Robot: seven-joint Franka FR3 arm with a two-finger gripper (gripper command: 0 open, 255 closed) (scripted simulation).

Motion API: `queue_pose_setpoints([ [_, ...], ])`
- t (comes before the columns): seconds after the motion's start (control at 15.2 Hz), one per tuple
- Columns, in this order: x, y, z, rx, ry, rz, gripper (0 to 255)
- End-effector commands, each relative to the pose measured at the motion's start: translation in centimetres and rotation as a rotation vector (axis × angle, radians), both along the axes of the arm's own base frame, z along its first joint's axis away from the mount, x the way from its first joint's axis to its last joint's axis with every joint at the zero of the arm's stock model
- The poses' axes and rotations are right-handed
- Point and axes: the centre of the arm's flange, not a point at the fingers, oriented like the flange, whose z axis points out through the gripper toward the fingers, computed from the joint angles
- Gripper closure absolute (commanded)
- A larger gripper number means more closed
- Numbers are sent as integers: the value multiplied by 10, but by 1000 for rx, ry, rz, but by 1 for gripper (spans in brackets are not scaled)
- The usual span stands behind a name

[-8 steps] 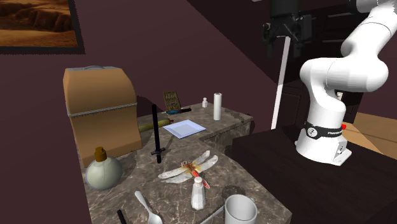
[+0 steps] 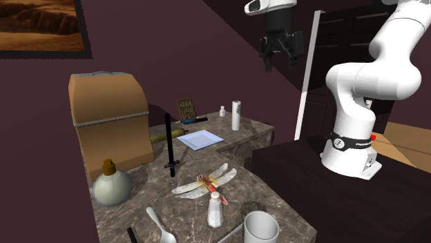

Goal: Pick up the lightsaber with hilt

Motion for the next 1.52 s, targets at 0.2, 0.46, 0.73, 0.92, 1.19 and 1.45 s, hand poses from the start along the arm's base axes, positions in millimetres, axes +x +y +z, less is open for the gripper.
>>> queue_pose_setpoints([
  [0.2,45,-41,-27,-1,-16,-13,0],
  [0.46,80,-73,-46,-1,-28,-23,0],
  [0.73,115,-105,-66,0,-40,-34,0],
  [0.92,142,-130,-80,0,-49,-42,0],
  [1.19,177,-163,-99,0,-61,-52,0],
  [1.45,211,-196,-117,0,-73,-63,0],
])
